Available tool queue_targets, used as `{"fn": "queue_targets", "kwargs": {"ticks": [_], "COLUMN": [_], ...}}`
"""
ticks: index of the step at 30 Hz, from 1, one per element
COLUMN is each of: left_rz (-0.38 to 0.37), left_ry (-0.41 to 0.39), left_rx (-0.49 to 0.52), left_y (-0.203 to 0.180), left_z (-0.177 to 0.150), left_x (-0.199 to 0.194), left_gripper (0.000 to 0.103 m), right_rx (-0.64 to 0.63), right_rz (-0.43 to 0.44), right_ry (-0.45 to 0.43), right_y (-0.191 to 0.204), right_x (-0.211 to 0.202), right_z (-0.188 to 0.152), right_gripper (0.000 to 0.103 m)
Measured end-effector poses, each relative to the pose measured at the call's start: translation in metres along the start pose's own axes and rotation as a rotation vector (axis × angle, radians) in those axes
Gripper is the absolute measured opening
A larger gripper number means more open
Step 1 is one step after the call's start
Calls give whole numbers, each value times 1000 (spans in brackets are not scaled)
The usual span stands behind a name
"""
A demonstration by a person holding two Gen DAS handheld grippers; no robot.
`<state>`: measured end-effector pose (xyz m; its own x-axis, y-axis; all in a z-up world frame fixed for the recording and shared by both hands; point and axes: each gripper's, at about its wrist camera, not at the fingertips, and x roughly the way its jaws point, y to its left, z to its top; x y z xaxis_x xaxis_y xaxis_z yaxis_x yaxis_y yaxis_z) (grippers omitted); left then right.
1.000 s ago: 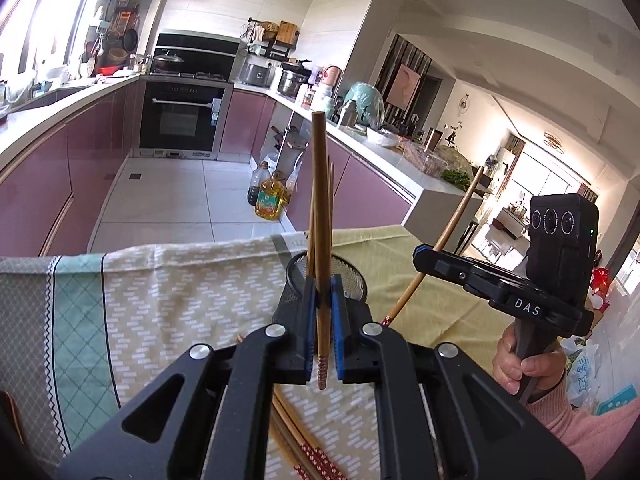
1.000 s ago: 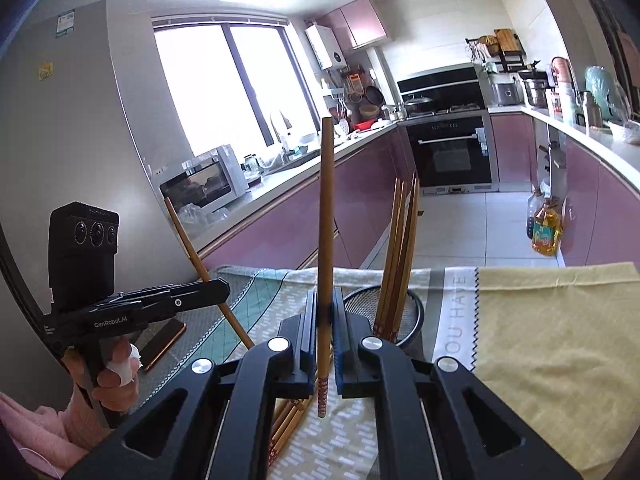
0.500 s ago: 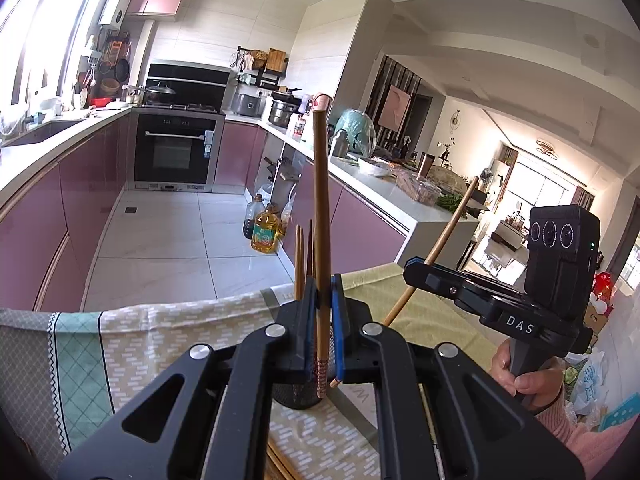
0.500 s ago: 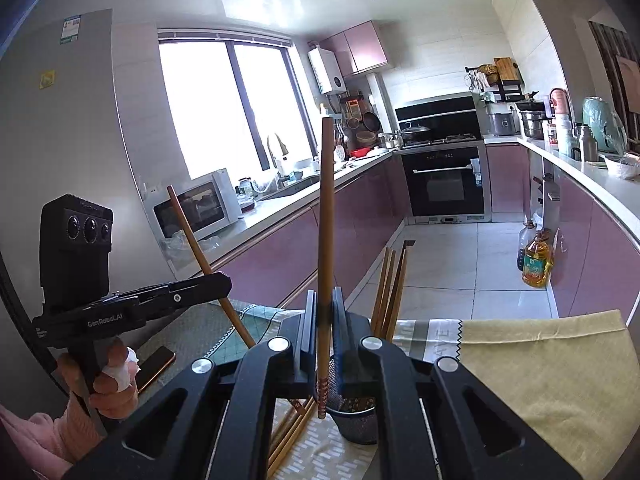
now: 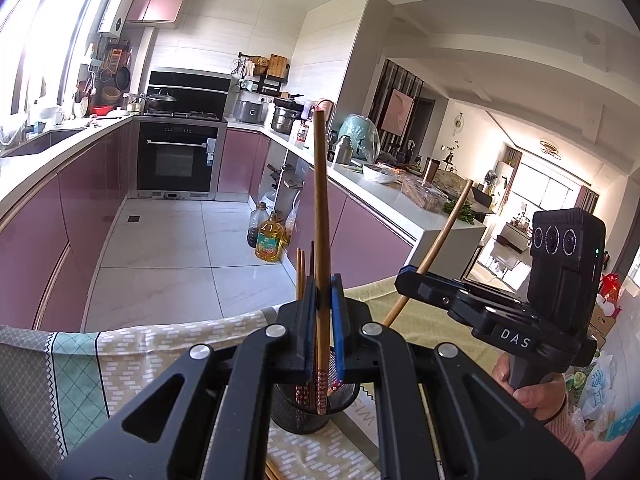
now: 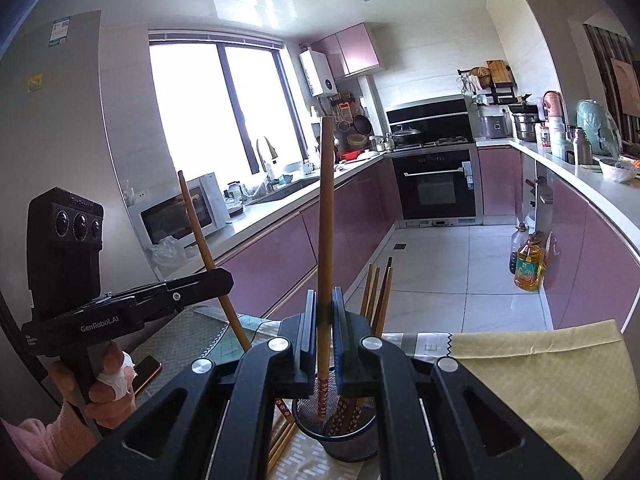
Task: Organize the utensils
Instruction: 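Lower the chopstick into the mesh holder with the left tool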
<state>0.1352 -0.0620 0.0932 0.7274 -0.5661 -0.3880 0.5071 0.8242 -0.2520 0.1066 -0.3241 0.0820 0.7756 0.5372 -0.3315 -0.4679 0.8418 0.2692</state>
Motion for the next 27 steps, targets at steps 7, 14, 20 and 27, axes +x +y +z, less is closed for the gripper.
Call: {"fn": "queue_targets", "kwargs": {"ticks": [7,14,20,27], "left_rz": [27,50,66,85], "left_ry": [18,65,137,240], "left_rx": [9,28,64,110], "left_y": [-2,-4,-4,-6], "left_z": [-5,-5,-10,-21], "left_x": [12,25,37,56], "left_gripper": [8,8,8,8], "right_rx": [2,-14,-21,-15], "right_rz": [-21,-39,-48,-64], "right_ry": [17,54,100,185], "right_y": [-4,-1,-3,-5], "right_x": [8,21,30,44], "right_z": [-2,-6,-12,-22], "right_gripper": [6,6,6,6]}}
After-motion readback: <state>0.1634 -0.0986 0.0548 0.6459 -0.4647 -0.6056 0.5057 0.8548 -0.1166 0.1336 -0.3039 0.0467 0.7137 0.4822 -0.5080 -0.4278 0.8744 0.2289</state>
